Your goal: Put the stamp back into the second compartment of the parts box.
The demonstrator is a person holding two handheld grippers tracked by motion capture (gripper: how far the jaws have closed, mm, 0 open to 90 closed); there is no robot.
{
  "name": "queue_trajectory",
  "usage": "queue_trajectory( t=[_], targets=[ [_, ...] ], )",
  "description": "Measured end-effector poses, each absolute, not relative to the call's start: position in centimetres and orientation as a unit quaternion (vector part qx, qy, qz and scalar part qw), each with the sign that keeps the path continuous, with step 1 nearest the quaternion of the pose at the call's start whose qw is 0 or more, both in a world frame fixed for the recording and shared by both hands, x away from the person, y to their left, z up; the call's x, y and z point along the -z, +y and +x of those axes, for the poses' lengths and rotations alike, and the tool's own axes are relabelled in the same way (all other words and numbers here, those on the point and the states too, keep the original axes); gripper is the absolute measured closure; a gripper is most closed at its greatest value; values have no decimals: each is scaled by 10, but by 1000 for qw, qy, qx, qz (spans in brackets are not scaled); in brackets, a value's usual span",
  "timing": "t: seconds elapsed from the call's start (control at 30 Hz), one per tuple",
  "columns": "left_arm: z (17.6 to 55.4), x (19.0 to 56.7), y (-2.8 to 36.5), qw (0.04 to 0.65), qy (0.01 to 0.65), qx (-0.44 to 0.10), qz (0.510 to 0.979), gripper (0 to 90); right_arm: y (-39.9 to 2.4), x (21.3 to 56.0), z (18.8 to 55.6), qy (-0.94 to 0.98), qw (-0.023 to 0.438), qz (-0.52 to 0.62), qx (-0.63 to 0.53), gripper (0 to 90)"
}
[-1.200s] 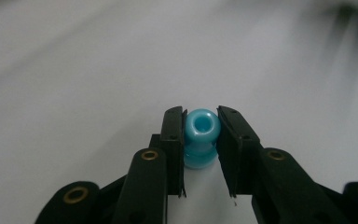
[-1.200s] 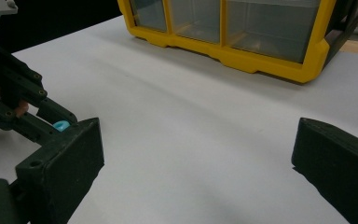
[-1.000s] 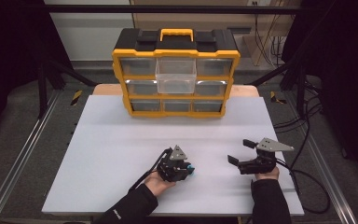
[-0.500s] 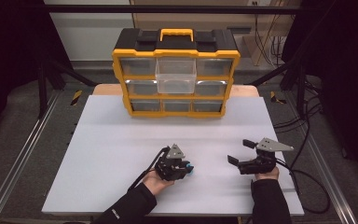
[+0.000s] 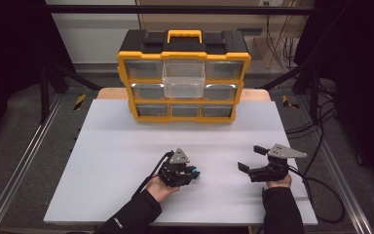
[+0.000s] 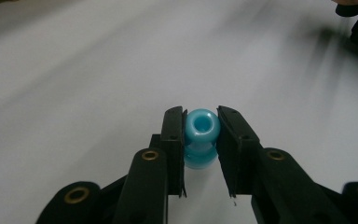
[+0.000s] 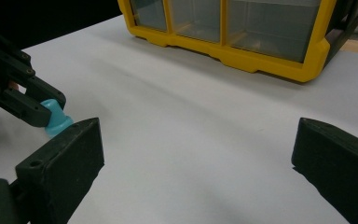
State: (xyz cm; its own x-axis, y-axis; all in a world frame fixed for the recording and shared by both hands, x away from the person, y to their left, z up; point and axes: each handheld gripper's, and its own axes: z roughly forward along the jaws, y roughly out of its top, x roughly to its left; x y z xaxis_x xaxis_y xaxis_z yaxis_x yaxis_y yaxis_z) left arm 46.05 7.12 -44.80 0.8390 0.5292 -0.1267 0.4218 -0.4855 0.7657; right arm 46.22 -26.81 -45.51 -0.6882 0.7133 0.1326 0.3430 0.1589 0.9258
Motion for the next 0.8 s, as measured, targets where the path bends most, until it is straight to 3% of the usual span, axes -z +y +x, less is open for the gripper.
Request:
queue_trajectory(
  t=[0.8],
  targets=[
    [469, 423, 98, 443, 295, -82, 843, 725, -268, 455, 462, 742, 170, 356, -542, 26]
  ],
)
